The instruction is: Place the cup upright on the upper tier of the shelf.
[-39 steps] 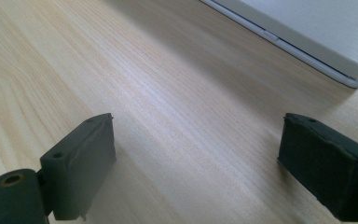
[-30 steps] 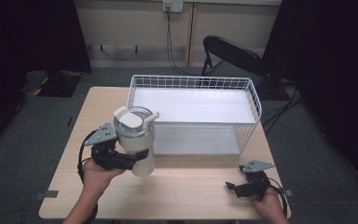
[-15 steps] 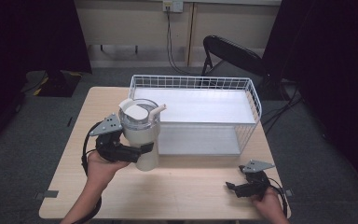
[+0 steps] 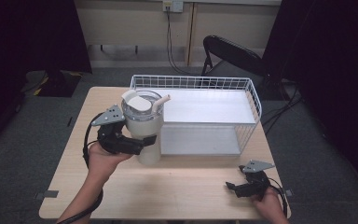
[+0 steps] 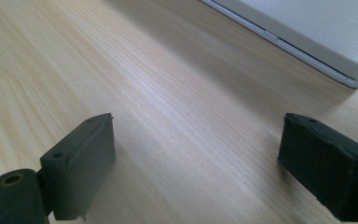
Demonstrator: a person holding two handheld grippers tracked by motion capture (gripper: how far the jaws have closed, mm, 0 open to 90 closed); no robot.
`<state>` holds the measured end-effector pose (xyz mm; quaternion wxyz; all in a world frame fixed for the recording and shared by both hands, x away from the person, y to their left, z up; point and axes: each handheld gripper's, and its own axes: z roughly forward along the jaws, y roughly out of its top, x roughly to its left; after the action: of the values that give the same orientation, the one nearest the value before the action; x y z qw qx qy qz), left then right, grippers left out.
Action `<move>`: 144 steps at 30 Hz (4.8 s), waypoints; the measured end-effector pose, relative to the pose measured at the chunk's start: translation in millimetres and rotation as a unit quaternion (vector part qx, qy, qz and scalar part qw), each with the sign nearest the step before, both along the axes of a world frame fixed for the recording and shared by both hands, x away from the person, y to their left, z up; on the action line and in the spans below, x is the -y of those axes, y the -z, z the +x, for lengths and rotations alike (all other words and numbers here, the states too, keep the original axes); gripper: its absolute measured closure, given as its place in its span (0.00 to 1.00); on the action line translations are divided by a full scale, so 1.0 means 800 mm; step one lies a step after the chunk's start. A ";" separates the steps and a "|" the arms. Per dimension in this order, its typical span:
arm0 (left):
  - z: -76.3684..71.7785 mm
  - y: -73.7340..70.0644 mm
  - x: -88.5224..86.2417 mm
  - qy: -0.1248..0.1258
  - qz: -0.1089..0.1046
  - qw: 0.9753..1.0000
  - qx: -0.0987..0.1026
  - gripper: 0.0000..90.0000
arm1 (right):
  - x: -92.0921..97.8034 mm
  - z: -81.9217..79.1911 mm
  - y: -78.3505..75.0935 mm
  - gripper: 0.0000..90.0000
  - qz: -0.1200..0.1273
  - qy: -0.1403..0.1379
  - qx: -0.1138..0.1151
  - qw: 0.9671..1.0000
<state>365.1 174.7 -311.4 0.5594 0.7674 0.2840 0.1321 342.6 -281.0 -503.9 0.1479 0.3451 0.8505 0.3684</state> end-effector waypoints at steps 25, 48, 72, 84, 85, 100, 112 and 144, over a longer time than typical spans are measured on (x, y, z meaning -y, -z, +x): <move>0.012 -0.041 0.007 0.003 -0.013 1.000 0.003 0.11 | 0.000 0.000 0.000 0.11 0.000 0.000 0.000 1.000; 0.028 -0.080 0.023 0.008 -0.007 1.000 0.004 0.11 | 0.000 0.000 0.000 0.11 0.001 0.000 0.002 1.000; 0.054 -0.117 0.042 0.001 0.015 1.000 0.018 0.11 | 0.000 0.000 0.000 0.11 0.001 0.000 0.001 1.000; 0.068 -0.131 0.046 -0.004 0.010 1.000 0.020 0.11 | 0.000 0.000 0.000 0.11 0.000 0.000 0.002 1.000; 0.069 -0.132 0.046 -0.007 0.010 1.000 0.023 0.11 | 0.000 0.000 0.000 0.11 0.000 0.000 0.002 1.000; 0.093 -0.135 0.055 -0.018 0.005 1.000 0.015 0.11 | 0.000 0.000 0.000 0.11 0.000 0.000 0.001 1.000; 0.109 -0.132 0.060 -0.031 0.000 0.999 0.010 0.11 | 0.000 0.000 0.000 0.11 0.000 0.000 0.001 1.000; 0.150 -0.116 0.070 -0.068 0.010 0.998 0.016 0.11 | 0.000 0.000 0.000 0.11 0.000 0.000 0.001 1.000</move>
<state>485.1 118.4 -218.4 0.5462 0.7497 0.3250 0.1845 342.6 -281.1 -503.8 0.1486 0.3451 0.8501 0.3689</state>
